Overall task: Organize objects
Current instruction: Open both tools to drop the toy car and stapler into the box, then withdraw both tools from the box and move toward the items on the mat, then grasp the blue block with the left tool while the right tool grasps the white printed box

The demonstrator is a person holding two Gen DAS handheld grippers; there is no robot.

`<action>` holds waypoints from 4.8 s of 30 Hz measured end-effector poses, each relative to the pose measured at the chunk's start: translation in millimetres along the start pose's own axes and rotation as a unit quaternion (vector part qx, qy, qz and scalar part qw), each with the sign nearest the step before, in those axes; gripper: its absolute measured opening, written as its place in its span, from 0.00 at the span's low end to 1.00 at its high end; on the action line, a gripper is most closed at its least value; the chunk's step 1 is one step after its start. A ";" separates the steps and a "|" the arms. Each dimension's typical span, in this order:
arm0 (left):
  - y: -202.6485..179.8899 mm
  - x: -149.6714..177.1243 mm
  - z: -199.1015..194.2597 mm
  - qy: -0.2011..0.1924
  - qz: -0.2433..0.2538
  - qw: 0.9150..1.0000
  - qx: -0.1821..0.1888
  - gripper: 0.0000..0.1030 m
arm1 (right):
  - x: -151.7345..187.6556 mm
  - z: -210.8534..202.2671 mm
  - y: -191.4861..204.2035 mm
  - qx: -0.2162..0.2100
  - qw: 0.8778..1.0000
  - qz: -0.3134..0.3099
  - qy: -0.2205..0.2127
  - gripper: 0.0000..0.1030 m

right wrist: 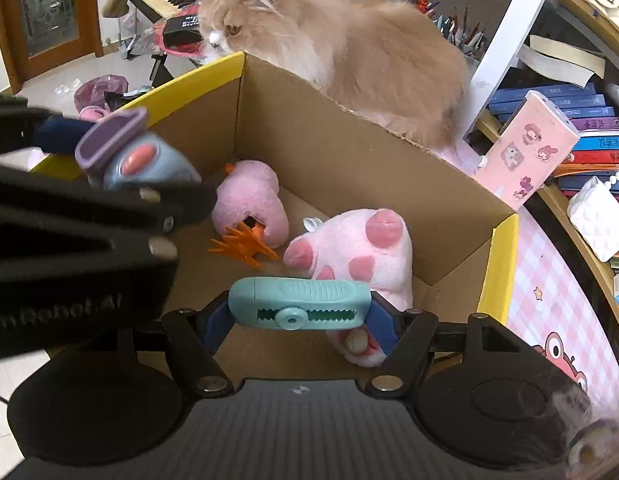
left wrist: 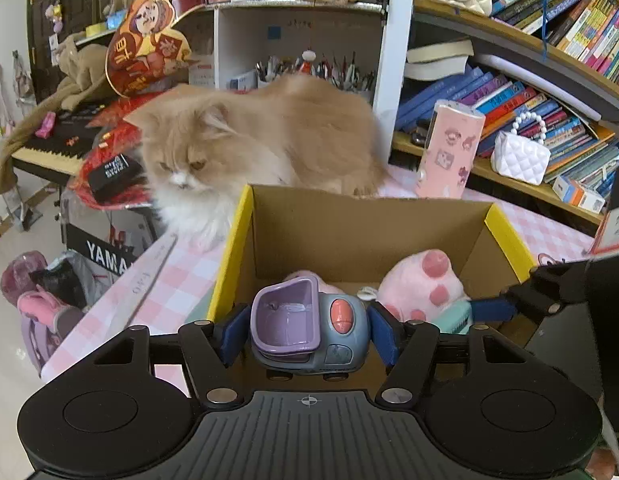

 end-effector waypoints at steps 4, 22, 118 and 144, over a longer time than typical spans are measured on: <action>3.1 -4.3 -11.8 -0.020 -0.015 1.000 0.006 0.75 | -0.2 -3.5 -0.6 0.008 1.000 0.009 -0.013 0.68; 28.9 1.5 -108.2 -0.095 -0.049 0.994 0.013 0.83 | 18.7 -108.2 11.0 0.064 0.979 0.131 -0.143 0.68; -280.3 63.8 -42.9 0.026 0.069 0.995 0.060 0.93 | 284.5 -182.0 -205.7 0.182 0.922 0.331 -0.079 0.78; -277.6 49.4 43.0 0.065 -0.017 0.996 0.061 0.24 | 273.6 -136.5 -202.3 0.078 0.966 0.234 -0.070 0.78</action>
Point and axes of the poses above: each gripper's, at about its wrist camera, not at the fingertips, and z roughly the way its jaws point, y to its left, x to its underside, the point moved 1 cm from there along z, roughly the way its jaws point, and after that the axes turned 4 degrees about -y, right-handed, at the moved point
